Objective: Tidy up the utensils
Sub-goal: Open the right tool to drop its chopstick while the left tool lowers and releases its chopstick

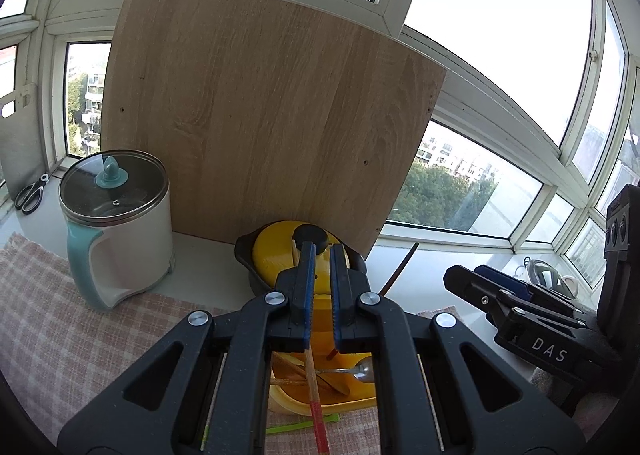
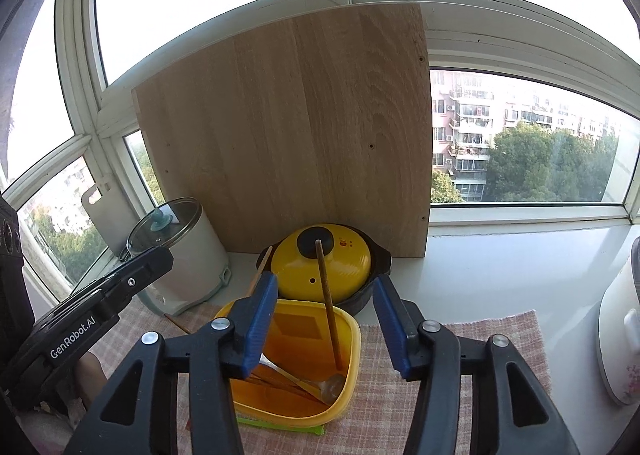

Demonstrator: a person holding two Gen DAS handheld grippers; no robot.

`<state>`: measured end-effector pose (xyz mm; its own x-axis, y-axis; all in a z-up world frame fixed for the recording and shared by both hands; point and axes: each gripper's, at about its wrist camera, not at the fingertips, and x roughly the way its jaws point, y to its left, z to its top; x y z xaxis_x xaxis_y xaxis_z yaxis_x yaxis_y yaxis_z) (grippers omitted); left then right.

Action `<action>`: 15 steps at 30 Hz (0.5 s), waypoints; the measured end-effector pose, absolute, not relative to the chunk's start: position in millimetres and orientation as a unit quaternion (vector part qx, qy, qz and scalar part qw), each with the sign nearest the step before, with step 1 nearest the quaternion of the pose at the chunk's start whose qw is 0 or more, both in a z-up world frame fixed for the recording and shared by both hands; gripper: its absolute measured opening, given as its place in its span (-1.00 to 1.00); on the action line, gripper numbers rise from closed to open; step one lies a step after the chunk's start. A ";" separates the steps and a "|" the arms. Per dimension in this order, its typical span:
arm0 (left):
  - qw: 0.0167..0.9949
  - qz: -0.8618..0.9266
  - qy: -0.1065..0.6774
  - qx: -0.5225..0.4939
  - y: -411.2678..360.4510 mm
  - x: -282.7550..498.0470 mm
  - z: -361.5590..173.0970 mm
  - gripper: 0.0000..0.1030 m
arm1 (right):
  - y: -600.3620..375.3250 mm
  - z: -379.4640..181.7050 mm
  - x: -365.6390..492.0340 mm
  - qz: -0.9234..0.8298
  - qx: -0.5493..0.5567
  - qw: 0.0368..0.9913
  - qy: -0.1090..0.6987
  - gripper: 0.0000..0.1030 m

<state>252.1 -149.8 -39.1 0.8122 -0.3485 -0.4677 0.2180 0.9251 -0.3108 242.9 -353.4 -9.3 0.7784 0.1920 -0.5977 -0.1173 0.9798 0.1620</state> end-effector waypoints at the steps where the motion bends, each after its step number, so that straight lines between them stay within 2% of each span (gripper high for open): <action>1: 0.944 -0.152 0.268 -0.120 -150.0 249.7 -38.2 -0.92 | -354.1 -8.1 240.0 0.082 0.057 0.942 0.320 0.08; 4: 0.944 -0.155 0.268 -0.115 -148.7 241.8 -36.1 -0.92 | -356.9 -4.9 230.3 0.078 0.056 0.944 0.315 0.20; 15: 0.940 -0.156 0.281 -0.118 -119.0 228.6 -34.5 -0.91 | -366.8 -6.4 209.5 0.084 0.075 0.936 0.334 0.21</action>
